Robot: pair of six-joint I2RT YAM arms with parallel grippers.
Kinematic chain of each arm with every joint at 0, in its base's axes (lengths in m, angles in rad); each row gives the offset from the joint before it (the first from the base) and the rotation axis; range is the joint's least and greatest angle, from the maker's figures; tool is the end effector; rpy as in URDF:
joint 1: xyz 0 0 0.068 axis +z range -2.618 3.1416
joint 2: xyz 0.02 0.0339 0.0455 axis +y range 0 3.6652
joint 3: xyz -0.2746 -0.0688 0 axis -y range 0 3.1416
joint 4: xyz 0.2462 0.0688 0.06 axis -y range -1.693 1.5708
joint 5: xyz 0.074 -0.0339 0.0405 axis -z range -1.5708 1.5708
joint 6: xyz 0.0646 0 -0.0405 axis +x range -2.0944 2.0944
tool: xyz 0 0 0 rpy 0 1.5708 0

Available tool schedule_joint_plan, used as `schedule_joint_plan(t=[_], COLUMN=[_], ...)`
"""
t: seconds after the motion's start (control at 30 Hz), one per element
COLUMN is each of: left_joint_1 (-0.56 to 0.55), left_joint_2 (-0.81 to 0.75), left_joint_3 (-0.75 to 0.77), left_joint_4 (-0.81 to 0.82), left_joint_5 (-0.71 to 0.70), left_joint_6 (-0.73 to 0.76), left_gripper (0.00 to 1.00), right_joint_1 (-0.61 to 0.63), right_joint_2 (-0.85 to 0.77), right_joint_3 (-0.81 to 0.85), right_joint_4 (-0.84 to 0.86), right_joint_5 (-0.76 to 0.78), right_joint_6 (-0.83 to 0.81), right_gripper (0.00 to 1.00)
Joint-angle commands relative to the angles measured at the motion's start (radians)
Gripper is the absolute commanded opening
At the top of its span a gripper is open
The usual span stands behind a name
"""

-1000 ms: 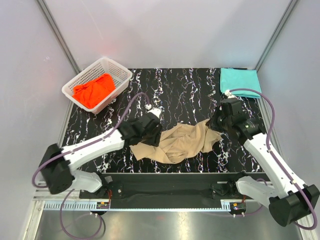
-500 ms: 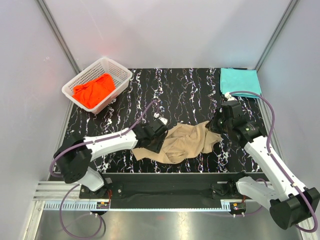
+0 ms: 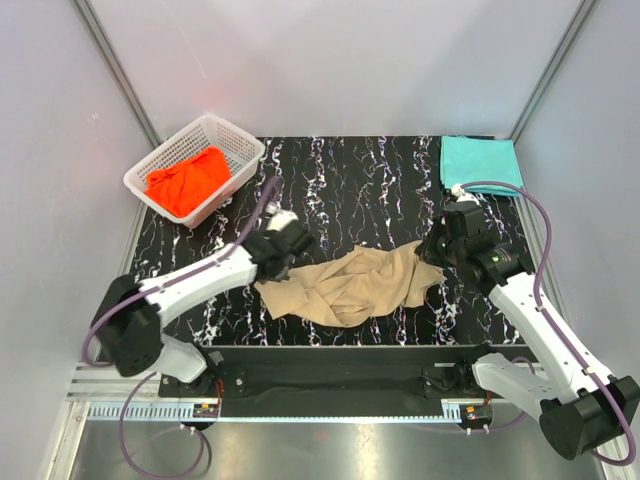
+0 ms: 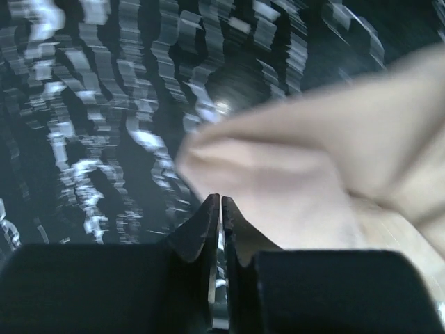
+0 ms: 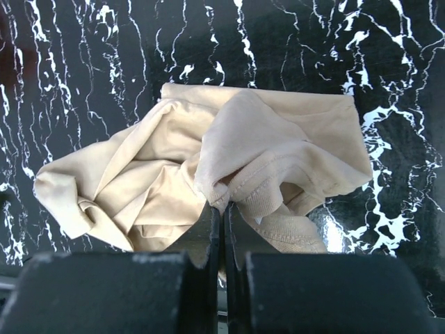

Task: Fold and stack the t-shirts
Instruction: Flatten the tshirt out

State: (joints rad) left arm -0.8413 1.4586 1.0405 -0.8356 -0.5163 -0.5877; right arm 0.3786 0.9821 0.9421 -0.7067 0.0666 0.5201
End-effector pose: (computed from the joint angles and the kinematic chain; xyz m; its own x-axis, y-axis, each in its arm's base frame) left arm 0.2099 -0.1869 0.2176 -0.8296 0.2045 -0.5196 0.1031 0.9706 0.2175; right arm 0.2037 0.0764 0.2979 -0.7084 0.2519 -0.6593 0.0330 0.9450 0.3255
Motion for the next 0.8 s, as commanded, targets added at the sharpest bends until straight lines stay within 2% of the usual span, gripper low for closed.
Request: schedule_joint_plan(t=[0.0, 0.03, 0.1, 0.13, 0.17, 0.23, 0.27, 0.33, 0.5, 0.53, 0.7, 0.77], left_joint_1=[0.138, 0.192, 0.202, 0.162, 0.127, 0.05, 0.004, -0.005, -0.056, -0.115, -0.321, -0.389], left_joint_2=[-0.142, -0.194, -0.246, -0.291, -0.308, -0.316, -0.287, -0.189, -0.003, 0.008, 0.003, 0.057], left_joint_3=[-0.02, -0.039, -0.079, -0.103, -0.111, -0.111, -0.097, -0.074, -0.002, 0.001, 0.044, 0.082], left_joint_4=[-0.037, -0.025, 0.062, 0.158, 0.194, 0.24, 0.26, 0.254, 0.167, 0.179, 0.397, 0.453], left_joint_5=[-0.079, -0.041, 0.031, 0.183, 0.234, 0.28, 0.294, 0.337, 0.257, 0.268, 0.347, 0.322], left_joint_6=[-0.055, -0.043, 0.018, 0.125, 0.155, 0.175, 0.174, 0.161, 0.152, 0.184, 0.305, 0.368], left_gripper=[0.08, 0.07, 0.09, 0.14, 0.19, 0.38, 0.43, 0.54, 0.63, 0.63, 0.64, 0.63], right_joint_1=[-0.004, -0.004, -0.003, -0.004, -0.004, -0.003, -0.004, -0.004, -0.004, -0.004, -0.004, -0.004], right_joint_2=[-0.003, -0.003, -0.008, -0.013, -0.014, -0.016, -0.017, -0.014, 0.01, 0.018, 0.001, -0.01], right_joint_3=[0.011, 0.006, 0.004, 0.0, -0.002, -0.002, -0.003, -0.005, -0.028, -0.034, -0.051, -0.054], right_joint_4=[0.0, 0.003, 0.015, 0.022, 0.027, 0.029, 0.035, 0.038, 0.036, 0.035, 0.035, 0.038], right_joint_5=[0.061, 0.049, 0.027, 0.006, 0.001, -0.011, -0.016, -0.016, -0.005, -0.007, 0.005, 0.012], right_joint_6=[-0.012, -0.011, -0.005, -0.002, 0.003, 0.014, 0.015, 0.023, 0.029, 0.031, 0.035, 0.041], right_gripper=[0.0, 0.0, 0.0, 0.0, 0.0, 0.0, 0.0, 0.0, 0.0, 0.0, 0.0, 0.0])
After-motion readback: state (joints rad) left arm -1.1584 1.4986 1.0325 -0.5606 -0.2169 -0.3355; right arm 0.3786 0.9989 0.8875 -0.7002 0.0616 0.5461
